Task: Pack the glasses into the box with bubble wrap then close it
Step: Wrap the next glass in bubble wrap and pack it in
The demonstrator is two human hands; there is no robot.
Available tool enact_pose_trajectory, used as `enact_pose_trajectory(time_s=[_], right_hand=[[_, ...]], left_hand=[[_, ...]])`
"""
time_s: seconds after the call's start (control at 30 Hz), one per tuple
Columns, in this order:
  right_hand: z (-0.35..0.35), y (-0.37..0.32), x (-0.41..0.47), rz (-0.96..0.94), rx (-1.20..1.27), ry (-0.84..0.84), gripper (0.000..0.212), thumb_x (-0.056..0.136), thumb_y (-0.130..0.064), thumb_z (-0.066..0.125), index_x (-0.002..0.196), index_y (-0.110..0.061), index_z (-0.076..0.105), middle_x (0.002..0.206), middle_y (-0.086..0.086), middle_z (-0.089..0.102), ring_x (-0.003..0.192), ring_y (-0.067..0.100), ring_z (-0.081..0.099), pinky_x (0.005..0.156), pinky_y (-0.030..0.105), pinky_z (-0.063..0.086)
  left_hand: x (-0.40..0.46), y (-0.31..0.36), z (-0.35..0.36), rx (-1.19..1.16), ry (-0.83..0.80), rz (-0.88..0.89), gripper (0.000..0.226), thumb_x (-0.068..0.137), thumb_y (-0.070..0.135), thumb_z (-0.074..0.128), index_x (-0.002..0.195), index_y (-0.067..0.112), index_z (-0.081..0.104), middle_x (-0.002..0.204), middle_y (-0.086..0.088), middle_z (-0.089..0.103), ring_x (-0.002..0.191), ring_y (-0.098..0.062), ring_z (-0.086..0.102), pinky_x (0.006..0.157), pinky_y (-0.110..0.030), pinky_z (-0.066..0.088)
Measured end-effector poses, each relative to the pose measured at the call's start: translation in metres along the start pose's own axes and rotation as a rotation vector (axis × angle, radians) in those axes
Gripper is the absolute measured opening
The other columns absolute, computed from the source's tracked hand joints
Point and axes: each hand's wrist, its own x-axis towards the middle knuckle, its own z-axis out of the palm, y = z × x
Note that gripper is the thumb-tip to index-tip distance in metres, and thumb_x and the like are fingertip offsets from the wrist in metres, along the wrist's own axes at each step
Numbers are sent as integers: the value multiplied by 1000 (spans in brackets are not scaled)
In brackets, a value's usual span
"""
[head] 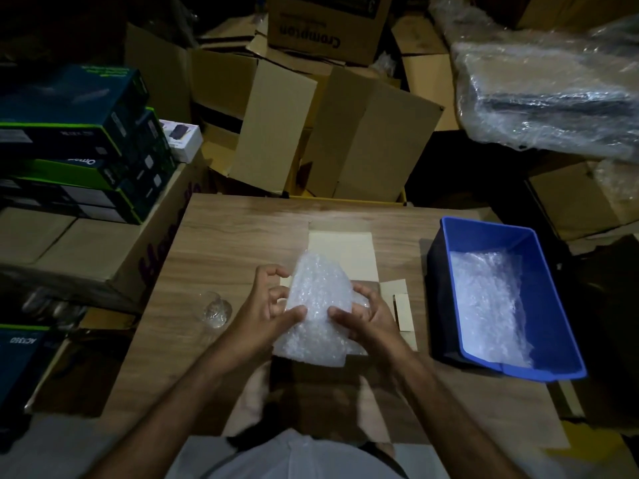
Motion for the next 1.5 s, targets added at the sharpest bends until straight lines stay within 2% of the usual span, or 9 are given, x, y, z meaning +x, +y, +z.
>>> enact_pose_trajectory(time_s=[0.2,0.43,0.63,0.73,0.8,1.03,1.17,1.3,1.5], right_hand=[[-1,9,1,-164,-50,-97,42,89,-3,73,119,-10,44,129,15,65,108,33,72,82,52,62],[-7,5,9,-354,-585,-195,68,77,-7,86,137,-26,60,141,-8,55,125,6,59,94,22,56],[-9,2,18,-426,-793,-143,20,87,-31,77,106,-35,74,121,-12,56,111,0,53,79,13,50],[-9,0,20,-290,-638,-187,20,89,-35,74,107,-26,74,134,-10,54,119,-1,52,81,12,50],[-7,2,20,-267,-511,-232,19,94,-30,70,108,-18,70,119,-1,67,107,13,66,78,23,56],[3,16,25,-577,-544,-260,17,99,0,57,109,-9,68,111,6,64,92,24,68,58,34,59],[5,22,32,-570,-593,-223,29,88,0,59,102,-17,78,123,6,58,116,14,60,76,40,62],[13,23,33,-469,-460,-284,28,89,-29,65,111,-15,76,125,9,64,119,24,63,94,53,57],[38,26,41,-311,-310,-359,45,94,-34,70,134,-17,55,124,11,69,112,28,70,93,48,58]], left_hand=[[1,-14,-8,102,-77,72,44,94,7,65,133,27,60,129,-1,68,104,-25,74,86,-42,61],[10,-21,-23,304,-102,-7,77,73,19,88,140,37,54,122,2,70,109,-20,71,95,-42,58],[11,-16,-24,725,-30,202,4,91,34,71,95,34,72,106,14,56,97,1,57,82,-26,54],[7,-15,-26,536,-95,149,12,98,31,62,107,27,68,115,19,62,108,4,60,83,-20,53],[5,-13,-23,343,-111,83,11,101,20,57,109,15,63,104,9,72,95,-4,69,72,-23,56],[6,-28,-30,95,-60,-28,12,102,5,51,106,5,63,107,-6,71,95,-27,68,75,-34,55],[-2,-30,-42,-307,-145,-200,30,98,17,53,119,-2,65,129,-21,64,113,-36,65,82,-37,58],[-3,-26,-43,-179,-17,-135,25,96,6,64,121,9,61,119,-15,71,101,-26,73,72,-30,61],[-2,-37,-54,-100,103,3,28,96,5,63,123,10,59,110,-13,72,97,-25,73,72,-33,62]])
